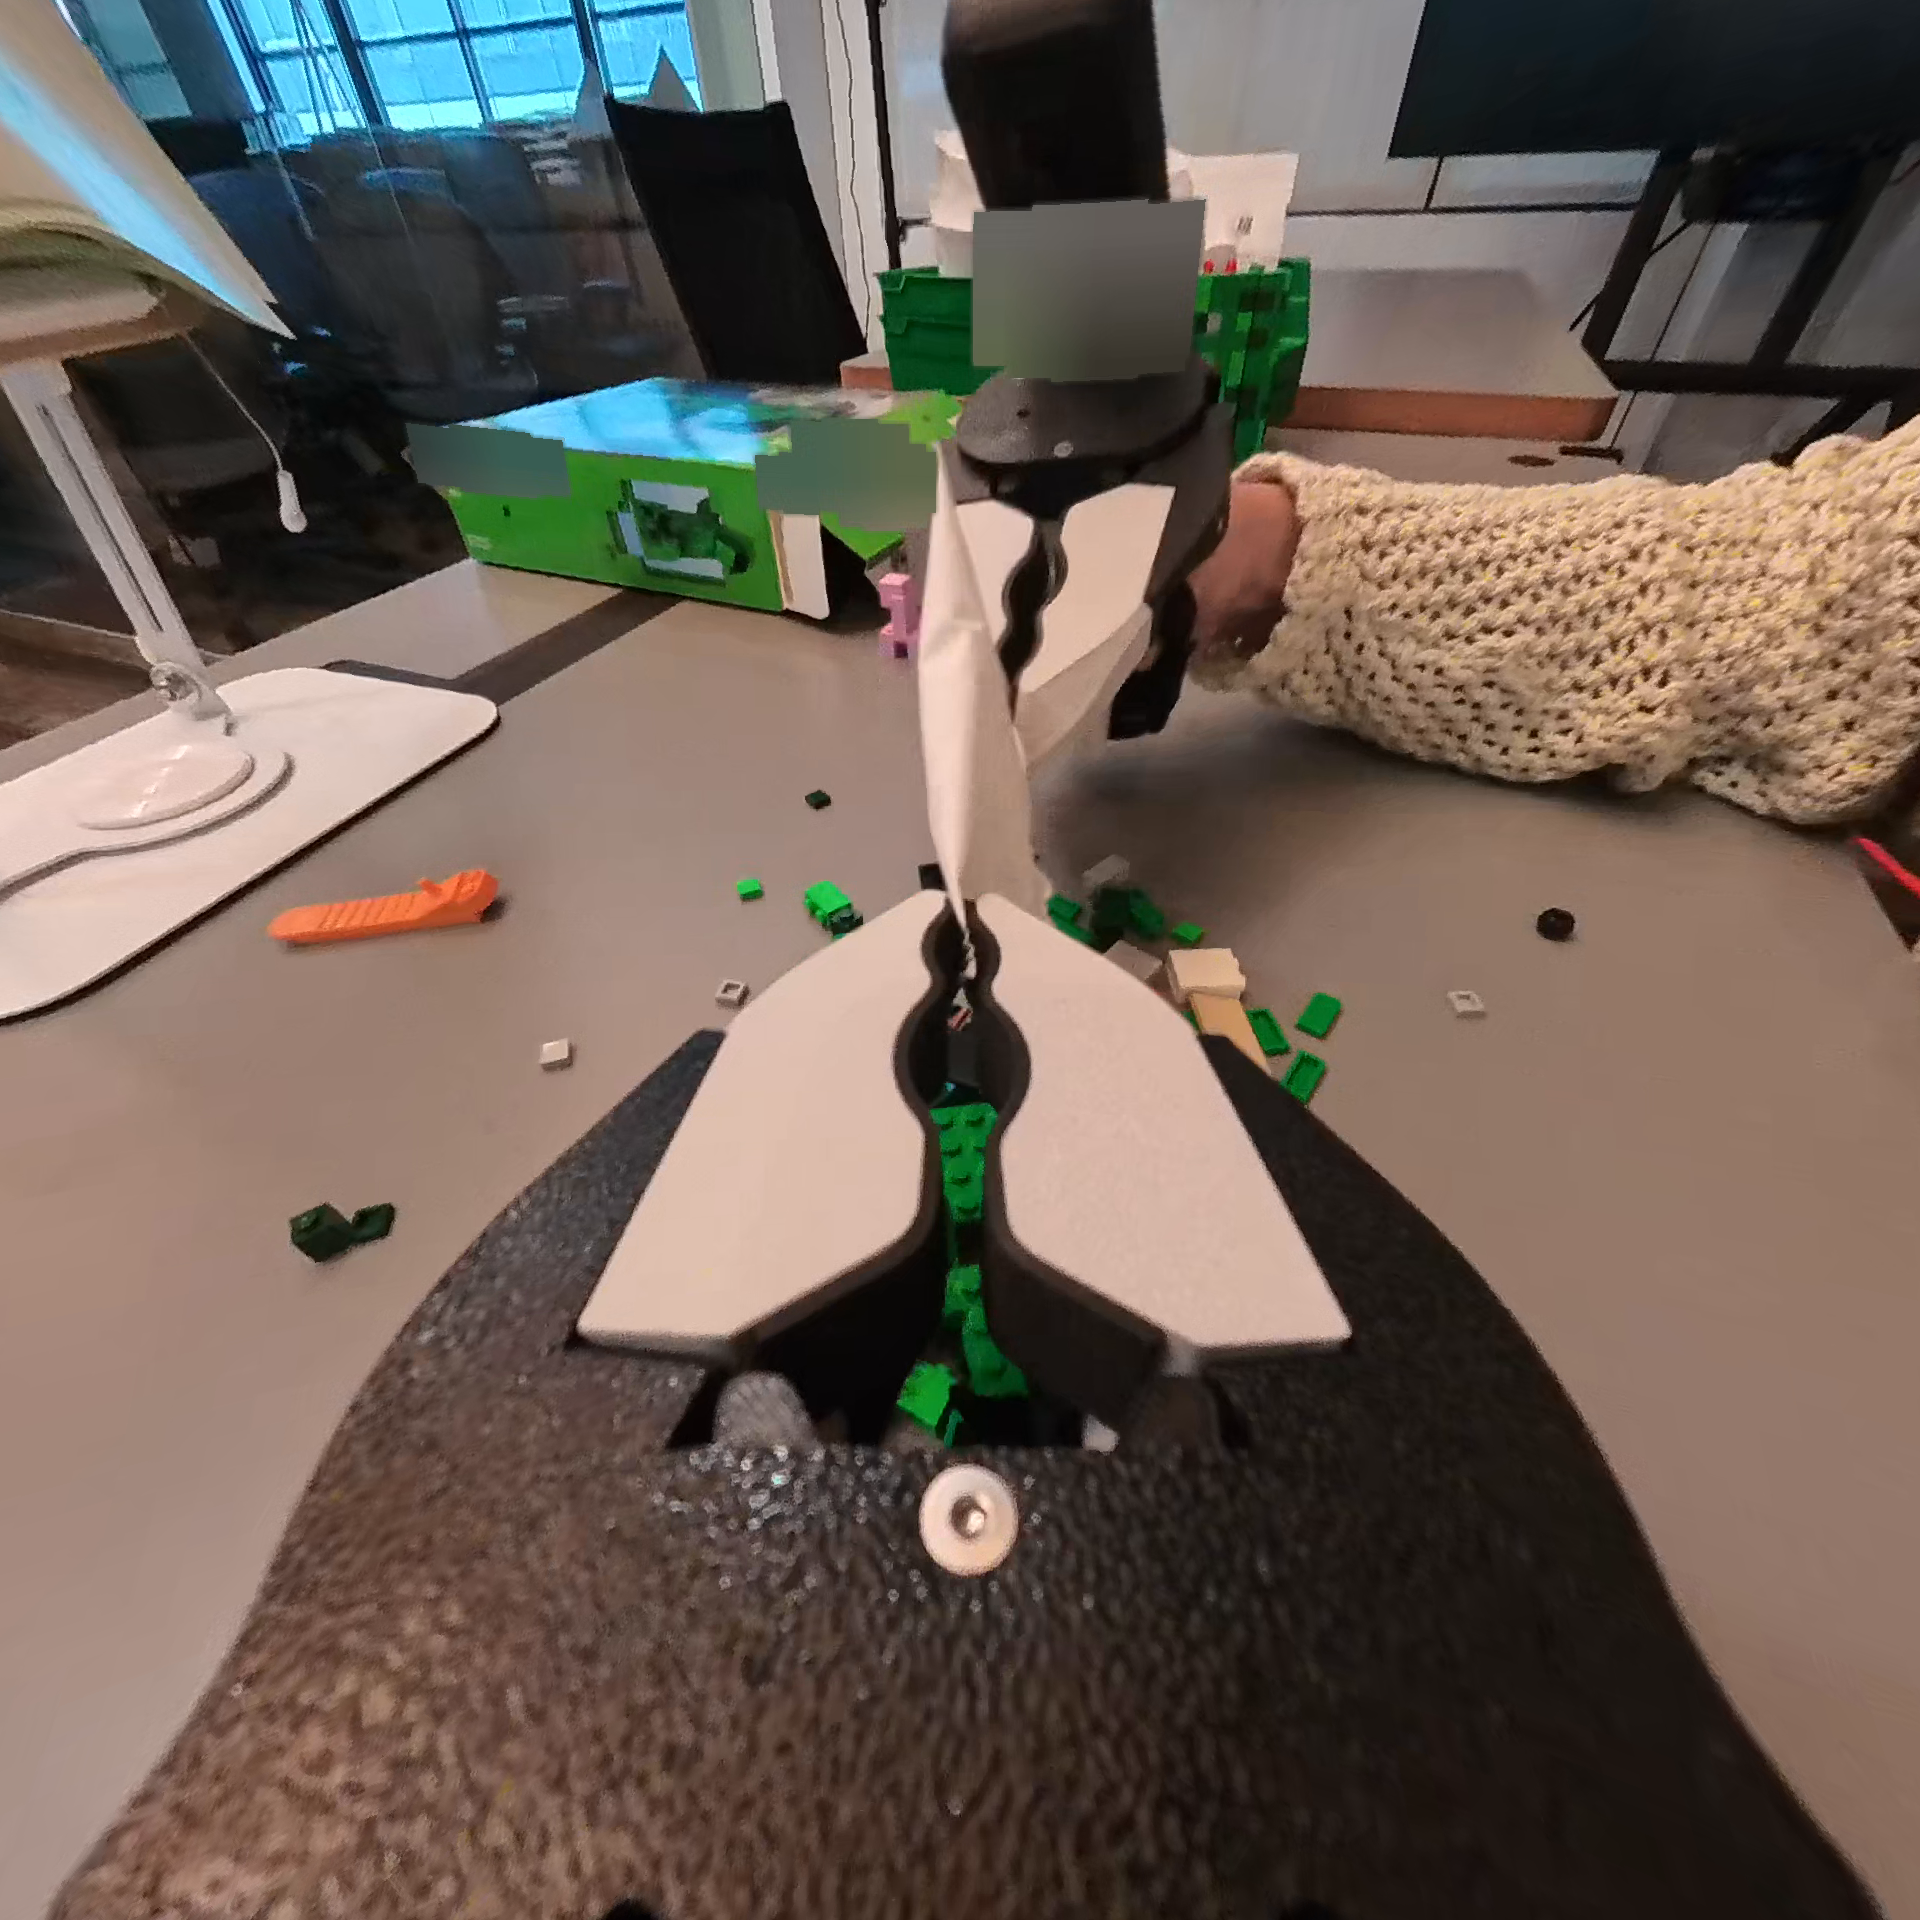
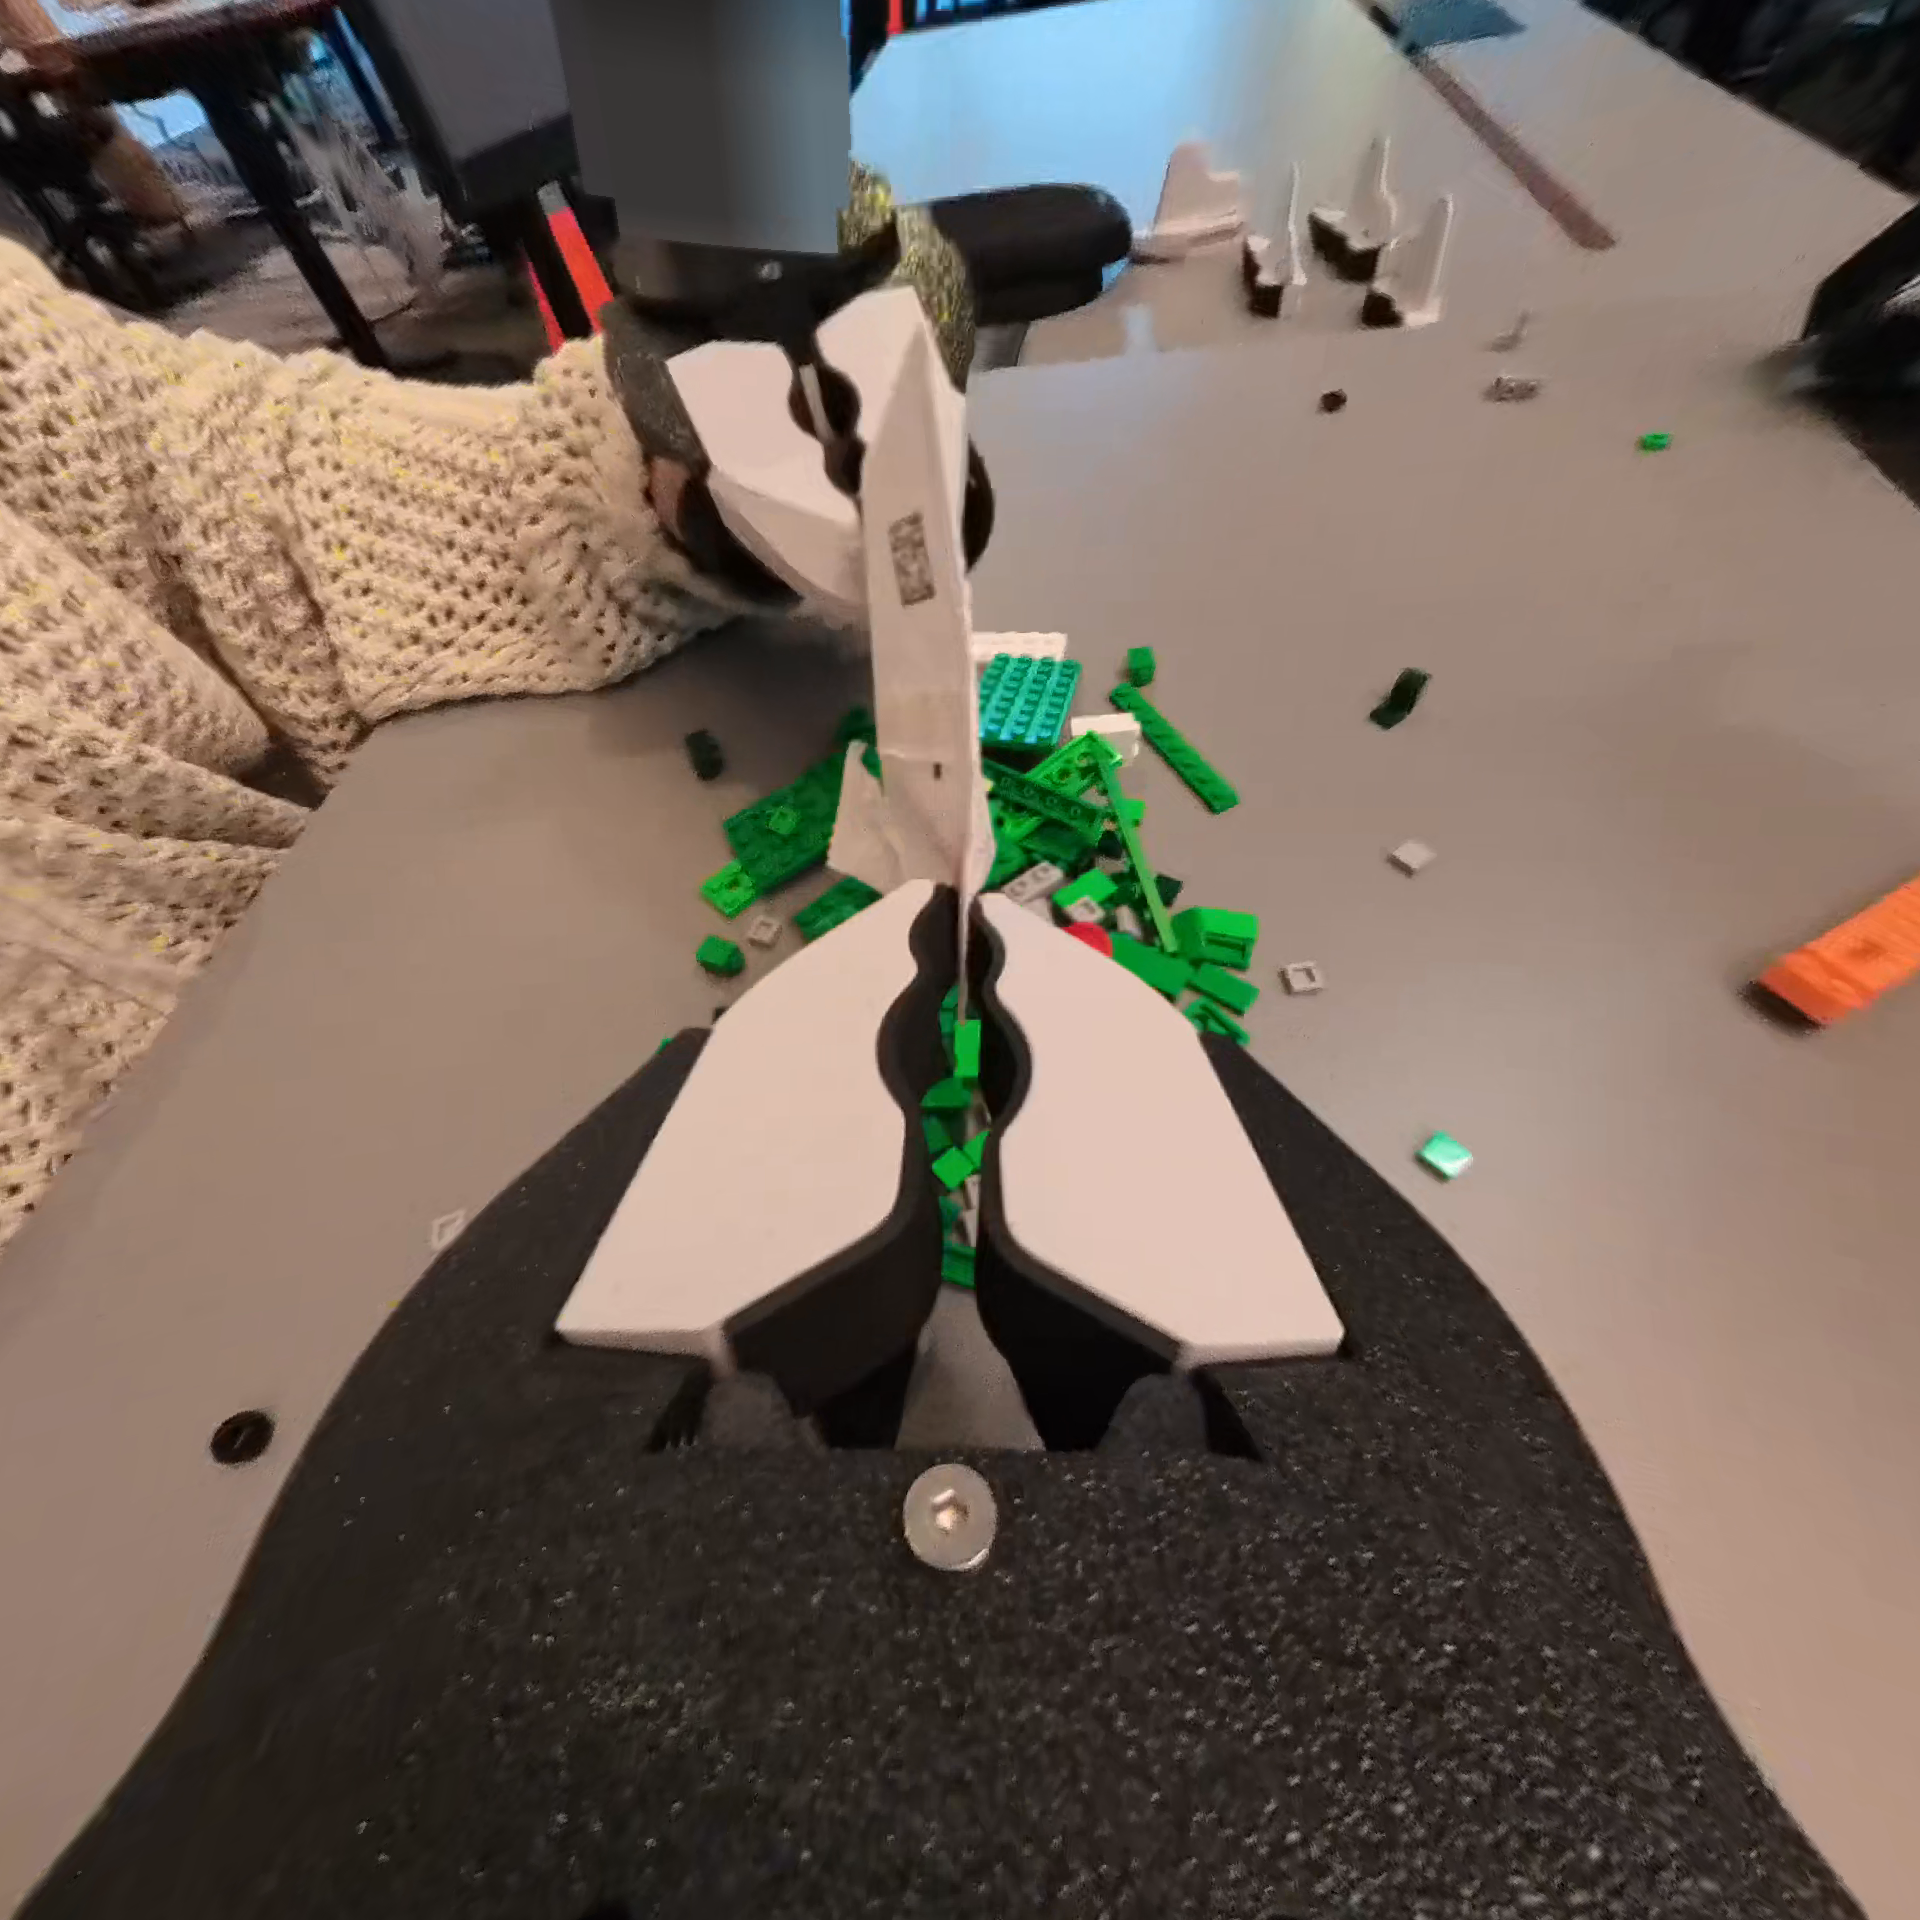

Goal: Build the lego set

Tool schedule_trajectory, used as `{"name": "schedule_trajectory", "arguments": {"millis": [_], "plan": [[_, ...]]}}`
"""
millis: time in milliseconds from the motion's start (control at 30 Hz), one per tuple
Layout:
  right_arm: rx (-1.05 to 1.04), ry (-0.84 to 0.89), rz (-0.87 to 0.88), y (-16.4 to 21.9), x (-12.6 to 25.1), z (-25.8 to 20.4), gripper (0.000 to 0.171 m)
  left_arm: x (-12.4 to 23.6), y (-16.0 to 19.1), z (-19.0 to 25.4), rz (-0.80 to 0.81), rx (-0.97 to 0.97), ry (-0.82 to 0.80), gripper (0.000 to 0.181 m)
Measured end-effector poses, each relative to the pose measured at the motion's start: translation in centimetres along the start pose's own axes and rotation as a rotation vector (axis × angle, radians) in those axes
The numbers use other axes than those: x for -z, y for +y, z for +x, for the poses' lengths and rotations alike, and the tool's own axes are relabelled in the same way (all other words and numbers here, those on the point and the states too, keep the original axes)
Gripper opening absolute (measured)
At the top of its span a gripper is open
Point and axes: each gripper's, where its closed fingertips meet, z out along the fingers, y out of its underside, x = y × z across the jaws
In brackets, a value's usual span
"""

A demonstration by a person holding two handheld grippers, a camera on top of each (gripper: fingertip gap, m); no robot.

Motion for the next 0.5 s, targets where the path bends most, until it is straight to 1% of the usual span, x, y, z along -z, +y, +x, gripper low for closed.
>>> {"name": "schedule_trajectory", "arguments": {"millis": [67,100,133,267,367,433,500], "plan": [[0.028,0.036,0.068,-0.7,0.3,0.3,0.003,0.2,-0.2,0.0,0.023,0.018,0.008,0.0],[0.016,0.067,0.097,-1.0,0.4,0.8,0.018,0.2,-0.3,-0.1,0.024,0.018,0.004,0.0],[-0.001,0.06,0.083,-0.9,0.6,0.8,0.001,0.2,-0.2,-0.2,0.018,0.01,-0.001,0.0],[0.045,0.086,0.022,-0.7,0.5,0.9,0.0,0.1,-0.1,-0.5,-0.003,-0.002,-0.026,0.0],[0.119,0.086,-0.032,-0.8,-0.5,-0.1,0.0,-0.2,0.4,-0.6,-0.045,-0.021,-0.045,0.0],[0.14,0.134,-0.079,-0.2,-0.5,0.5,0.0,-0.2,0.8,-0.5,-0.074,-0.051,-0.06,0.0],[0.115,0.153,-0.042,-0.6,0.2,1.1,0.0,-0.1,0.2,-0.4,-0.047,-0.057,-0.057,0.0]]}}
